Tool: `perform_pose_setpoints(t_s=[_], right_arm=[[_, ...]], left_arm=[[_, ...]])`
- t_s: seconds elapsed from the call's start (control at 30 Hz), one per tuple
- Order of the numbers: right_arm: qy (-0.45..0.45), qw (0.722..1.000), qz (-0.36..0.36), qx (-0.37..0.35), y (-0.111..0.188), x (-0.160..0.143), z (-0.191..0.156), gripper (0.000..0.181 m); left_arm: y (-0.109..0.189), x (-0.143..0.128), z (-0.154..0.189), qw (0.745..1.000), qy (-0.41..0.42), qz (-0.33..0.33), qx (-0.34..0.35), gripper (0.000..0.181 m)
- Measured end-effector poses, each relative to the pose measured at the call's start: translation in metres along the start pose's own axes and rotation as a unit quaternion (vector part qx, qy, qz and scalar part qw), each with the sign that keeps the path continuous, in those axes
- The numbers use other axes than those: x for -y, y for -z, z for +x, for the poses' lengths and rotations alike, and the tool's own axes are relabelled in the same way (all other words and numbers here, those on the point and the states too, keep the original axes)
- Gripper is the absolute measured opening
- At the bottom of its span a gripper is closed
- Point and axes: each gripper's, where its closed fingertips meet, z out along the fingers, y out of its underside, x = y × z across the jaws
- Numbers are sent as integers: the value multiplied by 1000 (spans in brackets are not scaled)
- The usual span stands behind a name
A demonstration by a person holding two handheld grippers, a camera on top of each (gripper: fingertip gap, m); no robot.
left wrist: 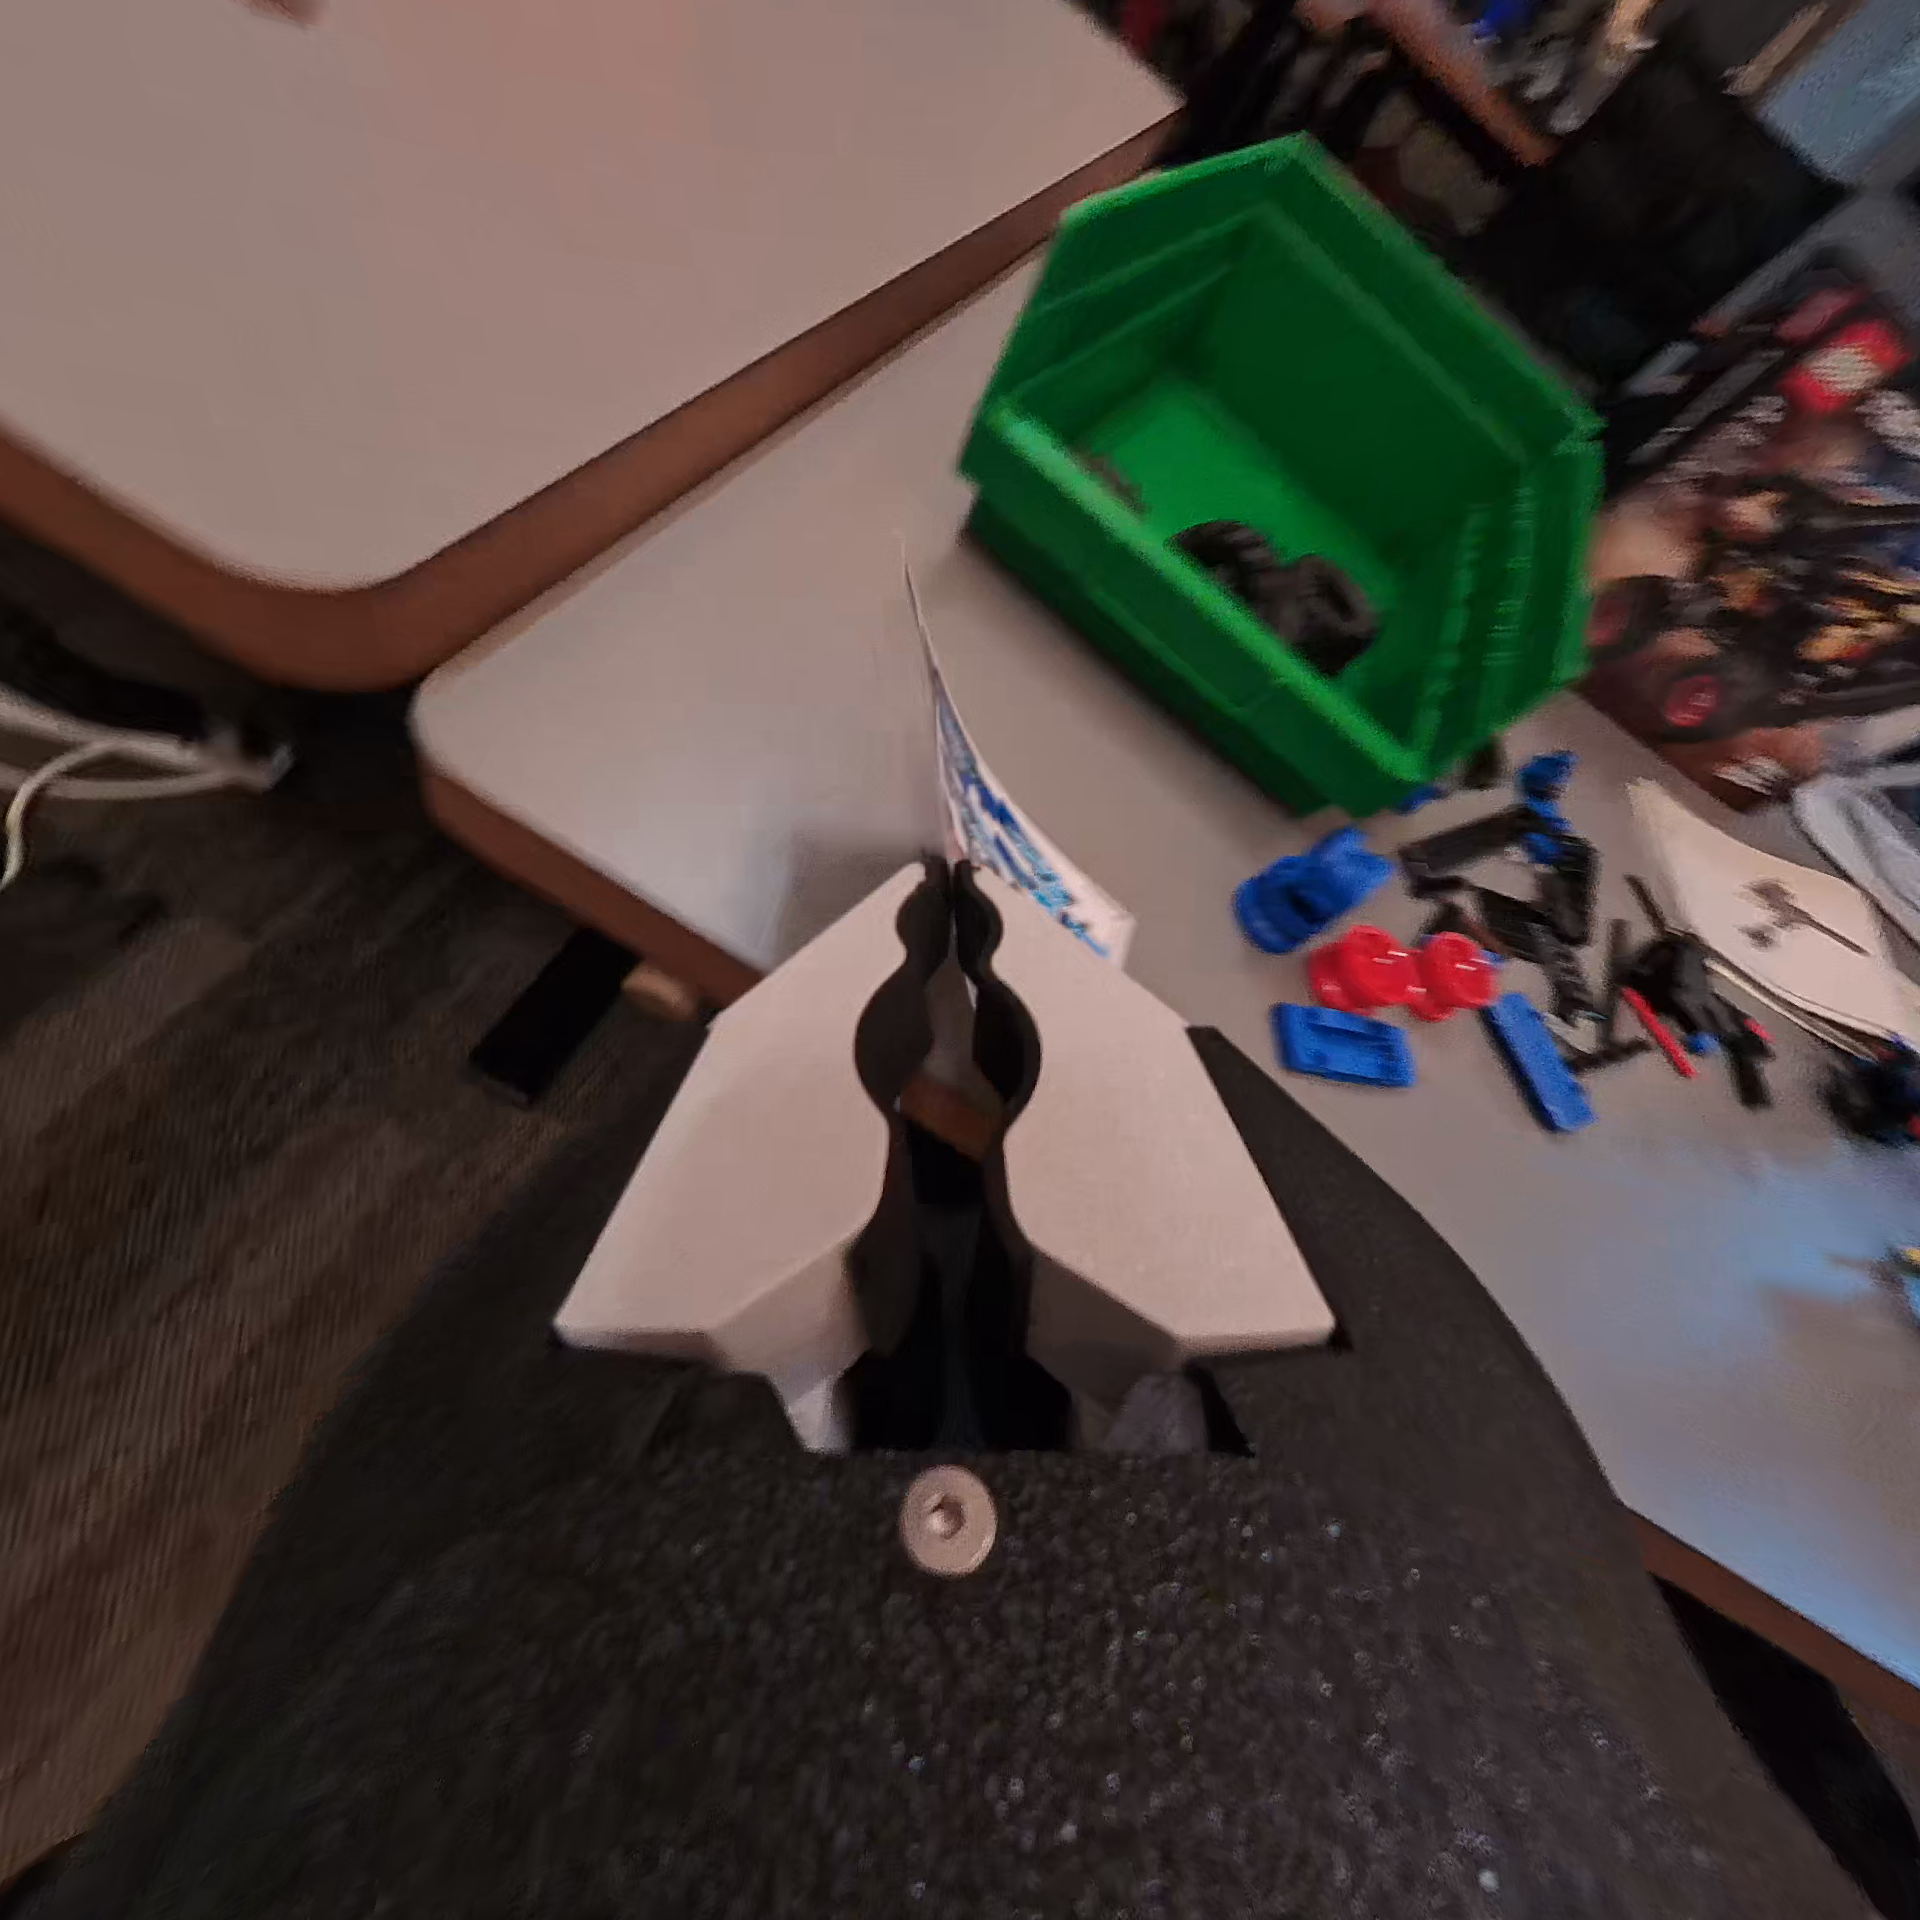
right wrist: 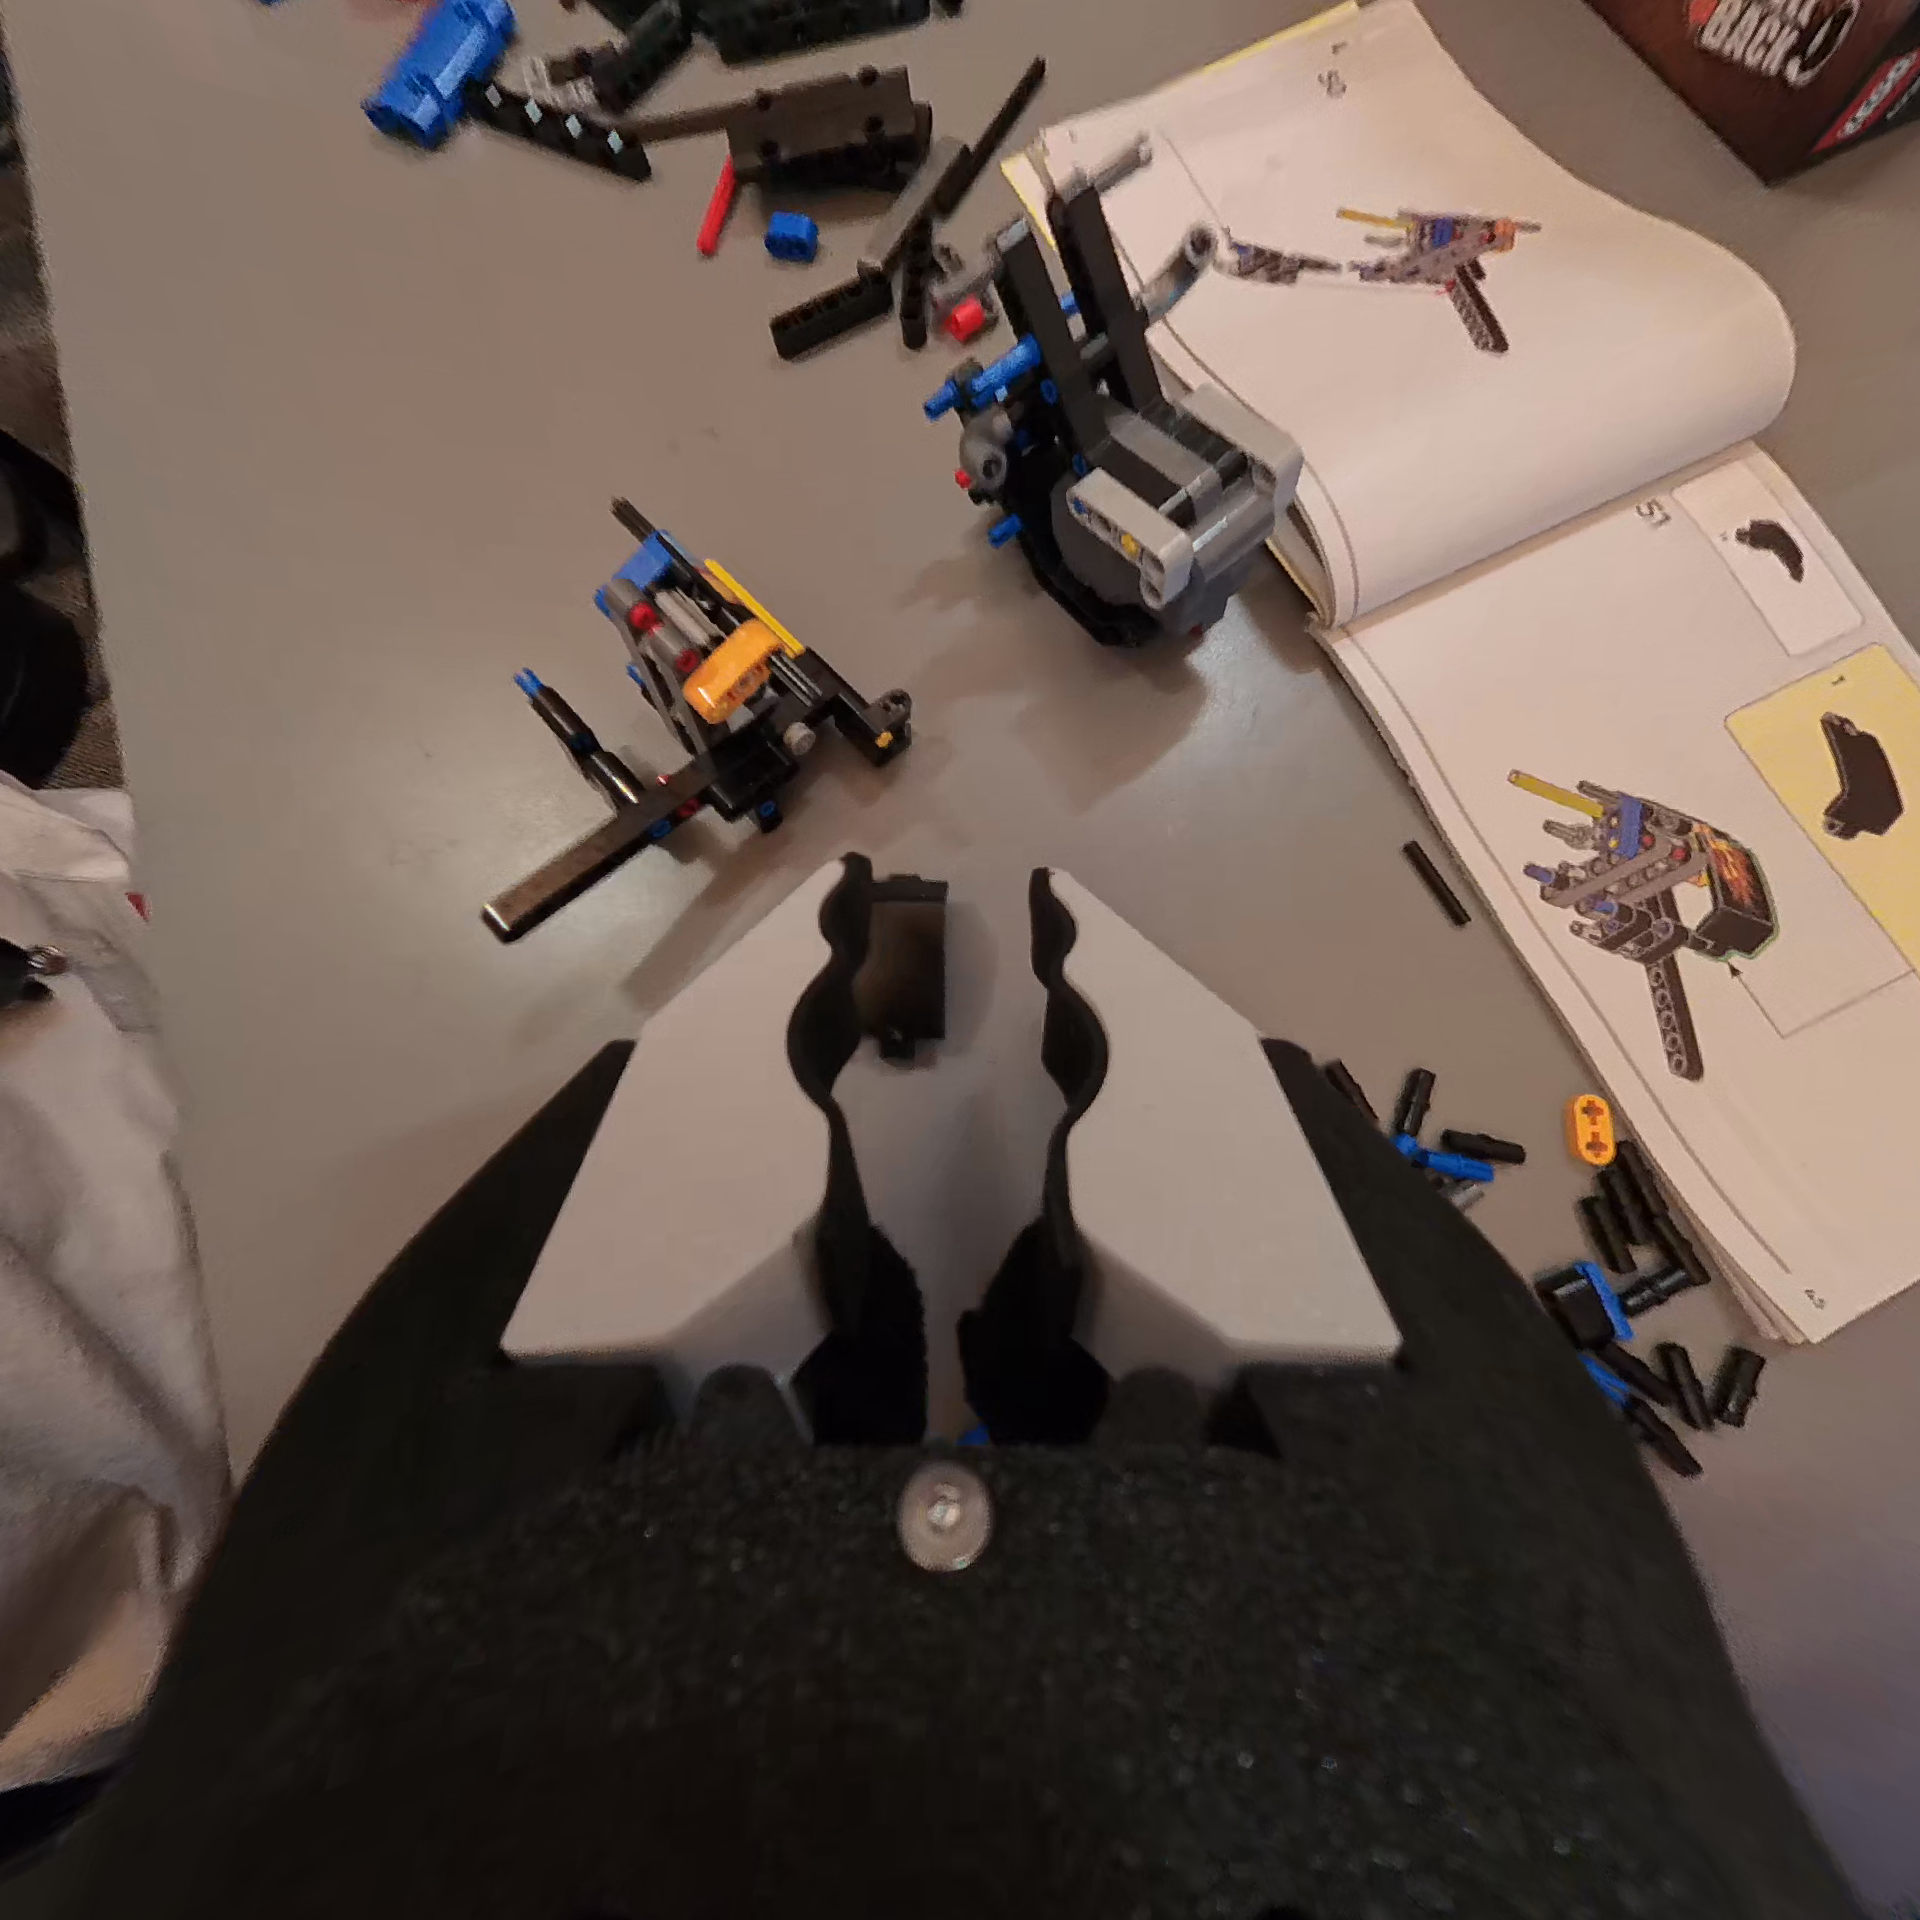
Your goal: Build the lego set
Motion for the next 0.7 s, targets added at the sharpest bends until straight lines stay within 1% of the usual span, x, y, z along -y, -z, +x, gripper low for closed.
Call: perform_pose_setpoints(t_s=[0.07,0.17,0.23,0.3,0.33,0.4,0.5,0.53,0.57,0.6,0.63,0.67,0.7], right_arm=[[1,999,32,23,1,14,-9,30],[12,992,98,82,5,45,-35,30],[34,980,150,124,8,71,-58,33],[59,966,192,165,12,95,-84,37],[63,957,214,186,16,108,-96,39],[58,938,258,222,26,135,-112,48],[30,917,308,251,36,172,-119,59],[31,910,323,259,38,180,-120,64],[32,904,335,263,39,186,-121,73],[30,899,339,277,39,187,-125,76],[28,891,331,311,40,184,-135,74],[22,884,317,342,41,179,-144,73],[17,883,306,356,40,174,-149,72]], left_arm=[[11,18,44,996,-44,23,-73,0],[28,45,116,976,-91,57,-188,0],[41,59,173,949,-112,68,-286,0],[52,67,229,914,-129,70,-378,0],[58,65,257,891,-139,62,-427,0],[65,53,310,840,-153,23,-520,0],[71,23,373,761,-154,-57,-627,0],[71,13,390,740,-156,-79,-650,0],[68,5,403,727,-164,-92,-660,0],[59,-2,415,728,-171,-97,-657,0],[52,-9,426,726,-179,-103,-656,0],[49,-16,435,719,-186,-114,-660,0],[44,-22,442,715,-190,-123,-661,0]])
